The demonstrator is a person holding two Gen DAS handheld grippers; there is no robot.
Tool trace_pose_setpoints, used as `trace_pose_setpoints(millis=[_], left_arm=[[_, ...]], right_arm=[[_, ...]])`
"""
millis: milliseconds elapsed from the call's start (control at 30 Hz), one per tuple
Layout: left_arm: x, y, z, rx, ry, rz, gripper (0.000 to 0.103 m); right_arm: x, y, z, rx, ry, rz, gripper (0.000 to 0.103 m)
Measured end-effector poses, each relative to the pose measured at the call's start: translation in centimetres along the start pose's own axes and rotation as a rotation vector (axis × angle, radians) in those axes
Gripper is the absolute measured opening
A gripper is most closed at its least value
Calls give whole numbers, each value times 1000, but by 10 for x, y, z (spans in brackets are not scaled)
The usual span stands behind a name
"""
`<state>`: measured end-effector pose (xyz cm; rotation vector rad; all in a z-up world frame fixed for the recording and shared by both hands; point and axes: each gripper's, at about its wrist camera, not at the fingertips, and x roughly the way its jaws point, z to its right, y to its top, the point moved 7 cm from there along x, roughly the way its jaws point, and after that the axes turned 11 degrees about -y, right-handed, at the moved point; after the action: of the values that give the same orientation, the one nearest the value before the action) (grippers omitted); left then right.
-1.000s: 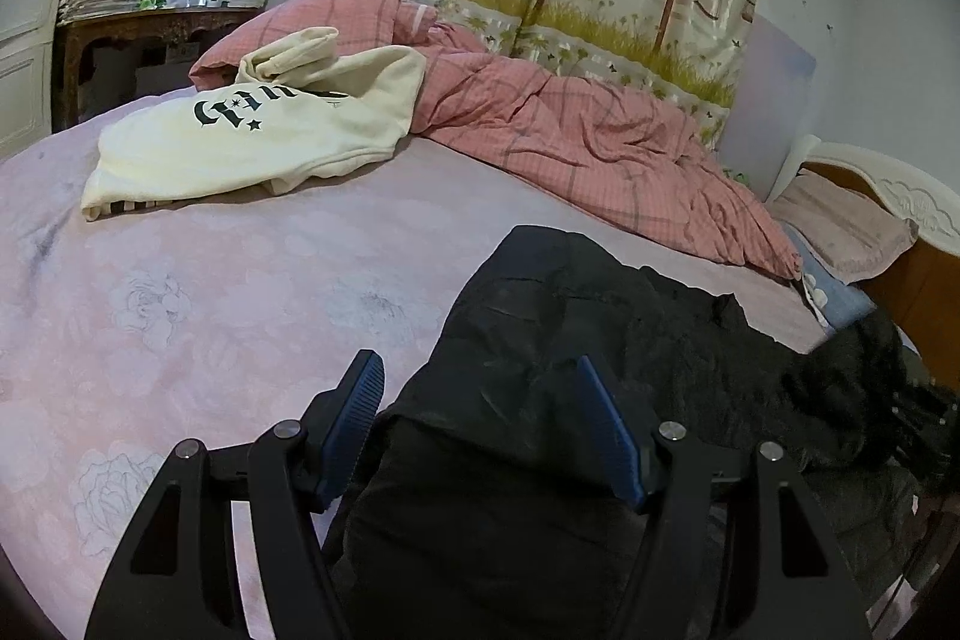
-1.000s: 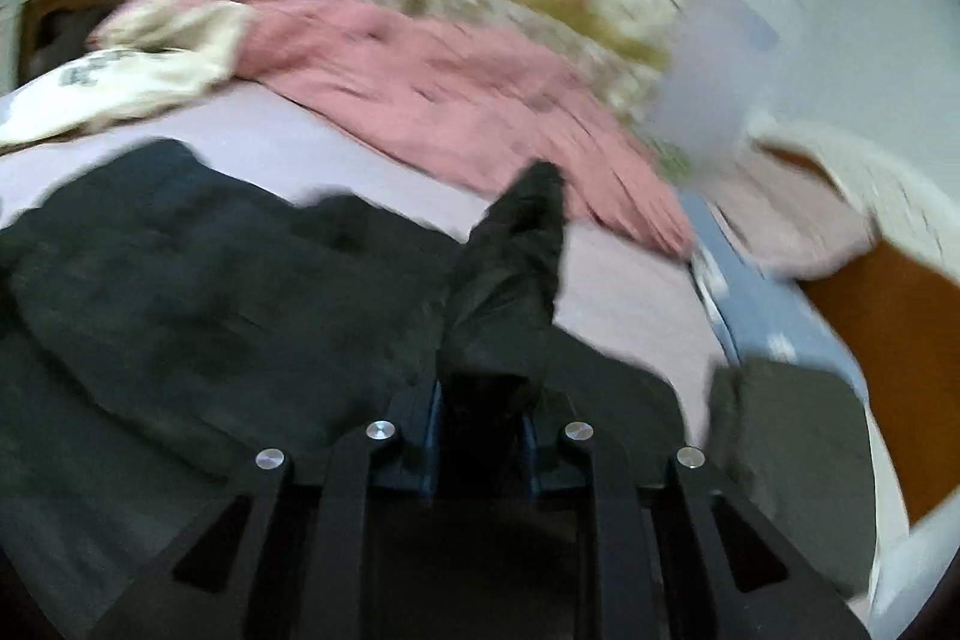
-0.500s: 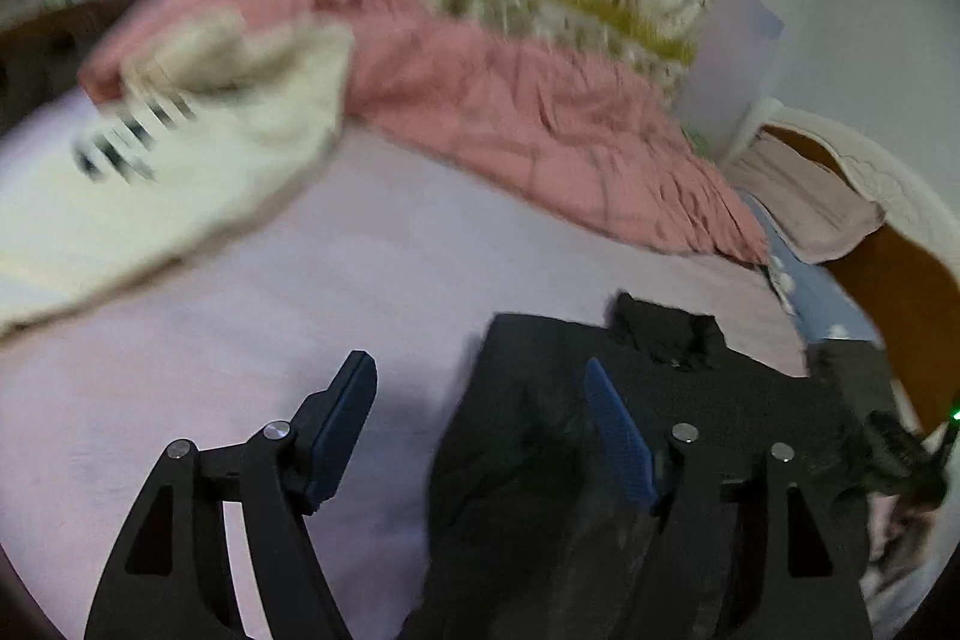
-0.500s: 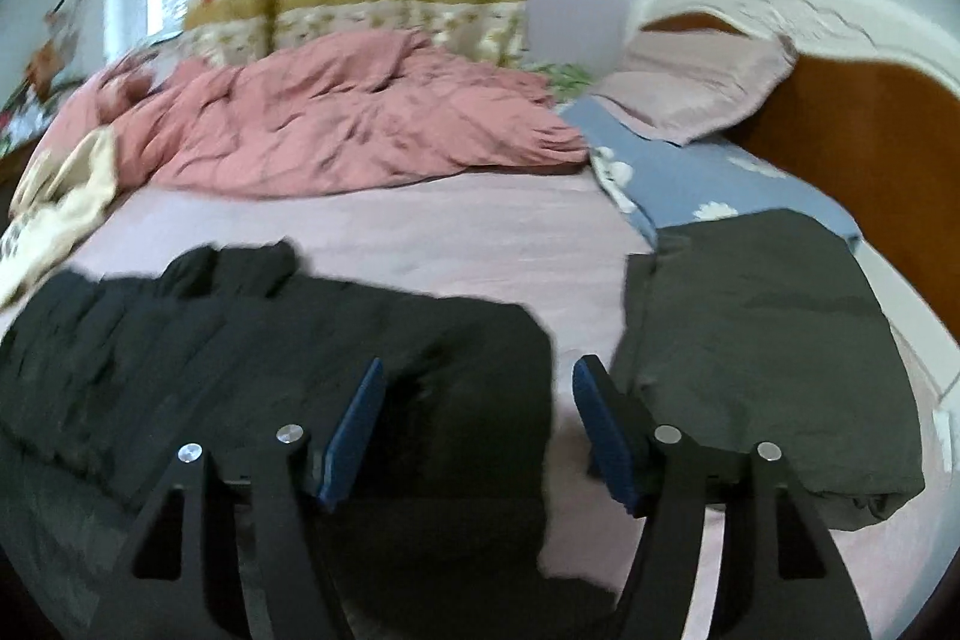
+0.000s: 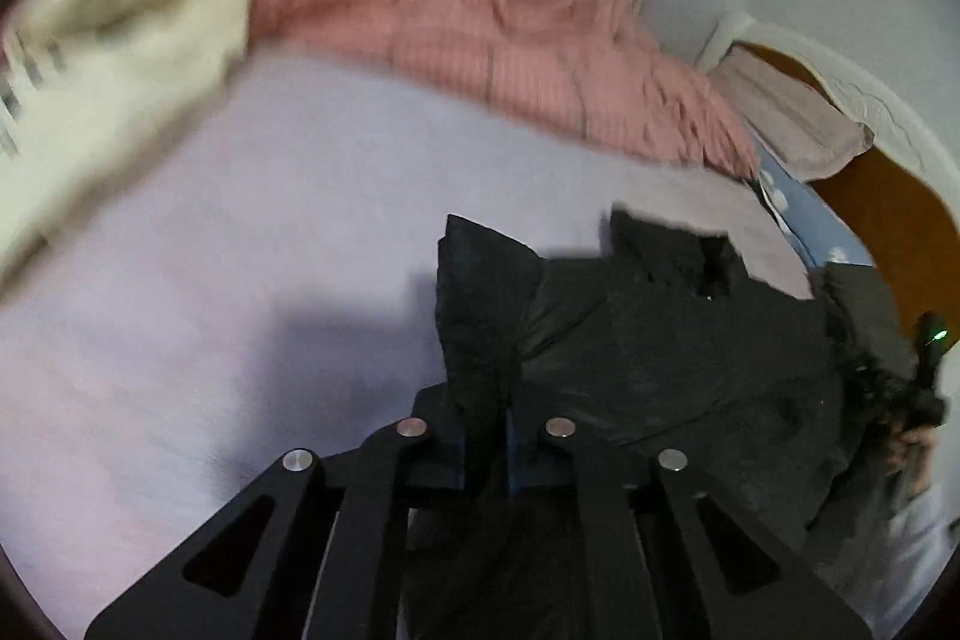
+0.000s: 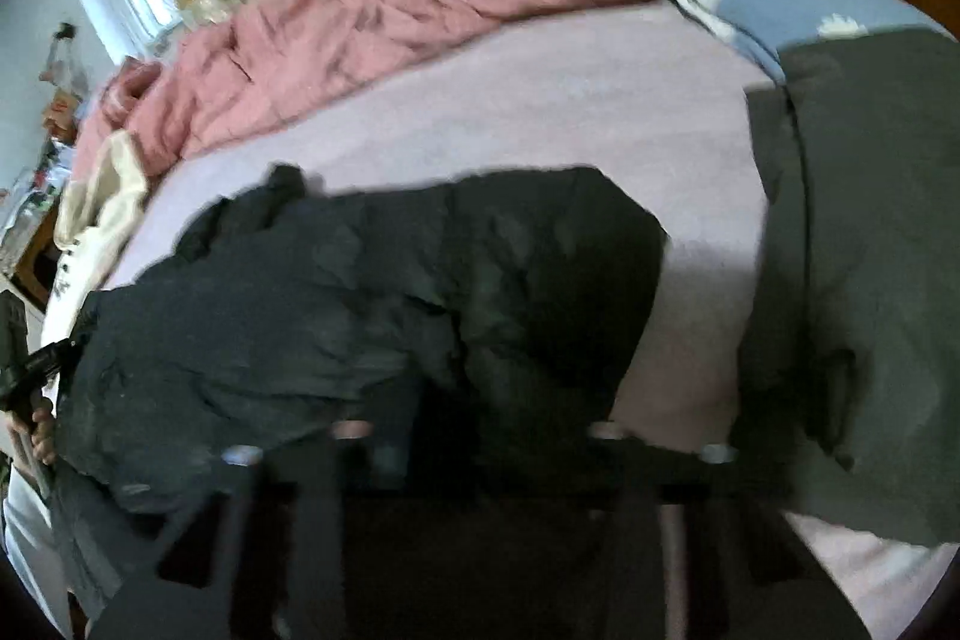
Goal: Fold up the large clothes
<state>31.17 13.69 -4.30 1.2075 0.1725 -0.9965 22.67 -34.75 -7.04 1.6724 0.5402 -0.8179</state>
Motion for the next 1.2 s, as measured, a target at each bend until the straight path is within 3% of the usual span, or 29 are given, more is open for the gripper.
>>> trace_pose_setpoints(millis=[33, 100, 167, 233, 300, 433, 600, 633, 733, 800, 867, 1000, 1167, 1200], left_arm=[[-12, 5, 0, 18, 56, 53, 6], [-32, 17, -8, 27, 185, 118, 6], [-26, 16, -16, 47, 199, 57, 6], [-17, 8, -21, 86, 271, 2, 7], [-7, -1, -21, 149, 351, -28, 10], [-4, -8, -12, 204, 435, -1, 37], [-32, 2, 22, 260, 391, 115, 49], [-37, 3, 31, 274, 382, 130, 50], [-53, 3, 62, 296, 315, 163, 52], [-59, 1, 87, 313, 271, 164, 52], [-55, -7, 109, 310, 223, 116, 55], [-33, -39, 146, 267, 56, 18, 55], [5, -82, 173, 170, -55, -137, 55], [12, -86, 175, 156, -50, -152, 55]], right_arm=[[-8, 5, -1, -13, -32, 49, 9], [-19, 14, 0, -29, -117, 114, 9], [-13, 15, 2, -36, -133, 93, 9], [-3, 12, 4, -44, -142, 51, 9], [-6, 10, 6, -51, -158, 67, 9], [-27, 13, 3, -97, -231, 124, 24], [-76, 9, -26, -183, -177, 215, 50], [-80, 6, -31, -193, -159, 196, 50], [-68, -19, -47, -191, -25, 10, 48], [-50, -35, -49, -194, -31, -76, 40], [-32, -46, -46, -198, -90, -125, 40], [-21, -50, -46, -200, -105, -150, 40], [-64, -22, -65, -214, -48, 0, 42], [-69, -15, -71, -222, -35, 11, 47]])
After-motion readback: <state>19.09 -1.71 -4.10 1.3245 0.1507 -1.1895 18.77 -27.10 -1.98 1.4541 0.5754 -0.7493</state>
